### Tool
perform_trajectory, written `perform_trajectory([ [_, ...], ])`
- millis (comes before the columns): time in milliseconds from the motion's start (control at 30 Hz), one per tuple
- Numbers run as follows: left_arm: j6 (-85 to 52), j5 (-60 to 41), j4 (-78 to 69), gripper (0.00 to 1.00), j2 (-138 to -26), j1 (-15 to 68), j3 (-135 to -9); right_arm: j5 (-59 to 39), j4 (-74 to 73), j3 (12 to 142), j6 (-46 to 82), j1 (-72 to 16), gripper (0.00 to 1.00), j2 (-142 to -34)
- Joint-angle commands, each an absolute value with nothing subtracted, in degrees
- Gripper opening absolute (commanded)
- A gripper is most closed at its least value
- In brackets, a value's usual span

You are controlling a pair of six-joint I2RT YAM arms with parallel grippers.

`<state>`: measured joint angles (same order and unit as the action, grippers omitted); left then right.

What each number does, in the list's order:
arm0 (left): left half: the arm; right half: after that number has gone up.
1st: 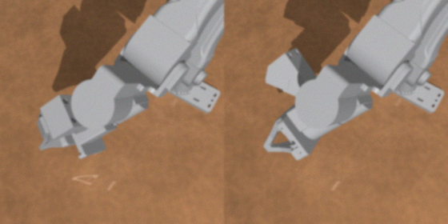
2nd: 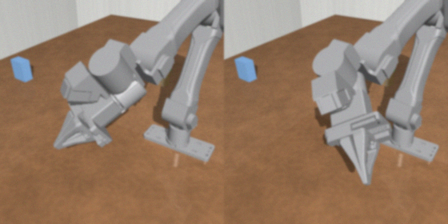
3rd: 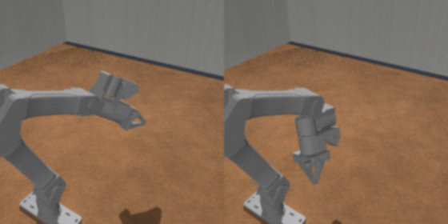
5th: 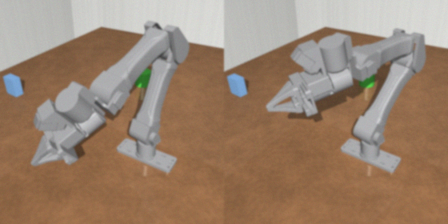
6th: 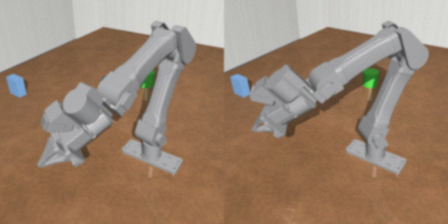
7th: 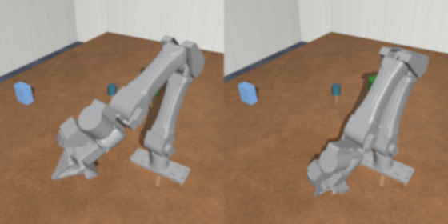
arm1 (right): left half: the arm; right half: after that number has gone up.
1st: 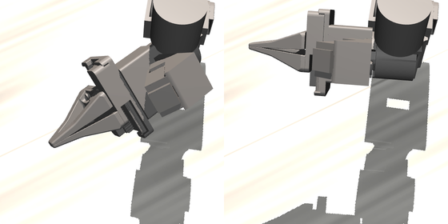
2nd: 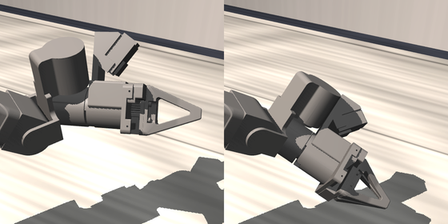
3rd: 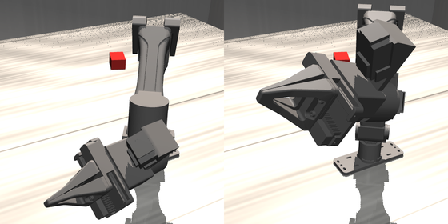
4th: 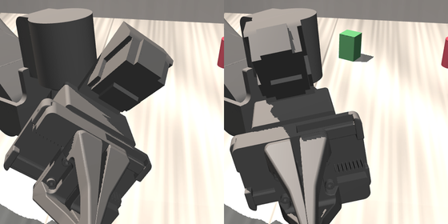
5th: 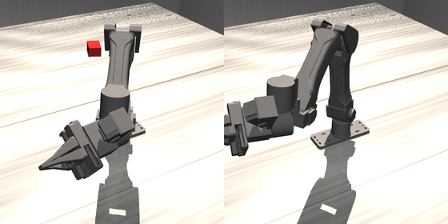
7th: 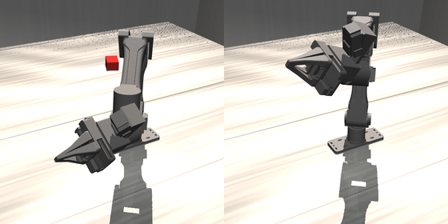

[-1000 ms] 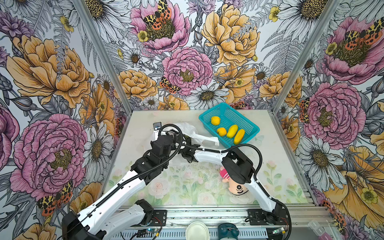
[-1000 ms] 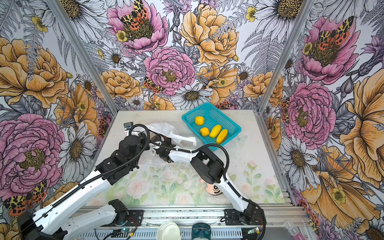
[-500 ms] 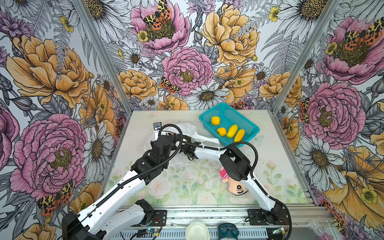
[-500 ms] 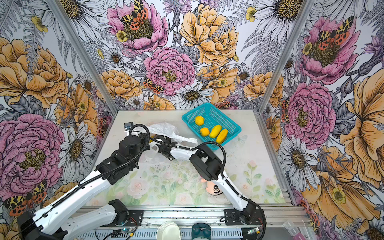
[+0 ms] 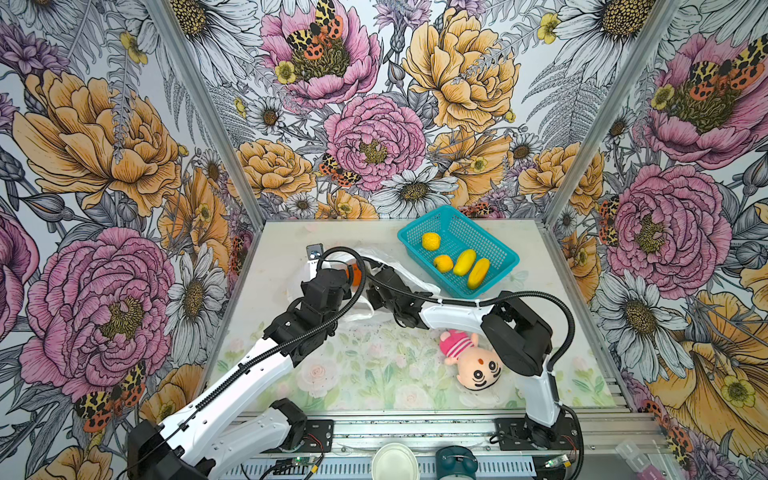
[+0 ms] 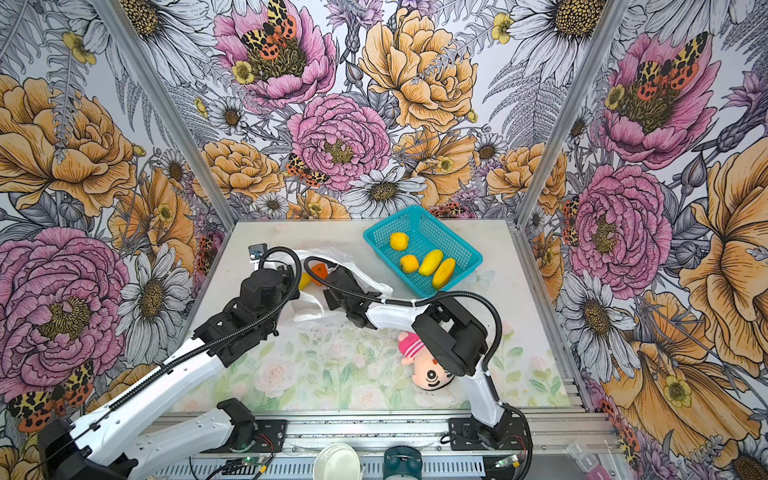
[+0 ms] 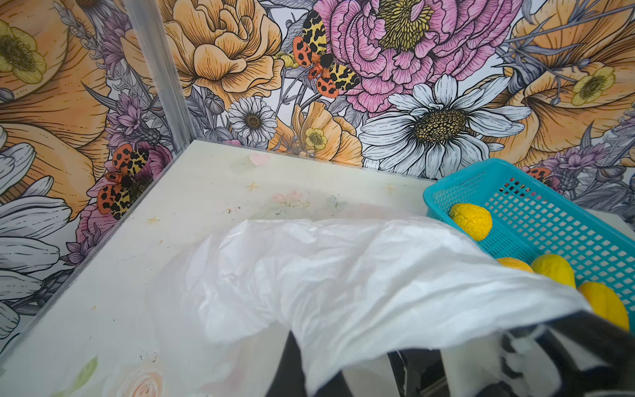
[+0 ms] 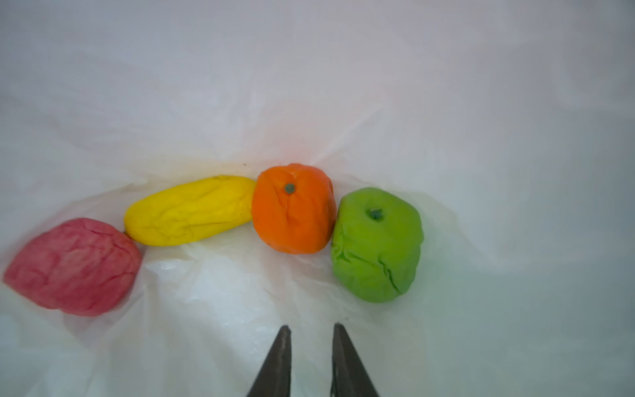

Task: Untie the knot of the plastic bag and take out the fruit

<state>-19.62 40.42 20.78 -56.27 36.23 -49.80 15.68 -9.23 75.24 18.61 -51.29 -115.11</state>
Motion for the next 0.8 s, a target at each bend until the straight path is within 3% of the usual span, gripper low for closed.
perform_trajectory([
  [0,-20.7,40.0,21.2,0.0,-56.7,35.5,-49.2,13.5,-18.1,71.3,19.6,-51.2,0.23,-111.8],
  [133,-20.9,39.2,21.1,0.0,-56.3,35.2,-49.1,12.2,-16.5,75.3,19.0,-51.0,0.27,-115.2],
  [333,-21.0,38.1,21.1,0.0,-56.2,35.2,-49.2,13.2,-11.7,88.5,17.1,-50.8,0.61,-126.1],
  [500,-21.1,36.6,21.0,0.0,-56.0,35.4,-49.5,16.3,-2.7,102.3,17.1,-50.7,0.74,-135.5],
  [767,-21.0,36.2,21.0,0.0,-55.5,35.8,-49.6,17.0,12.5,117.2,21.7,-49.9,0.79,-143.8],
])
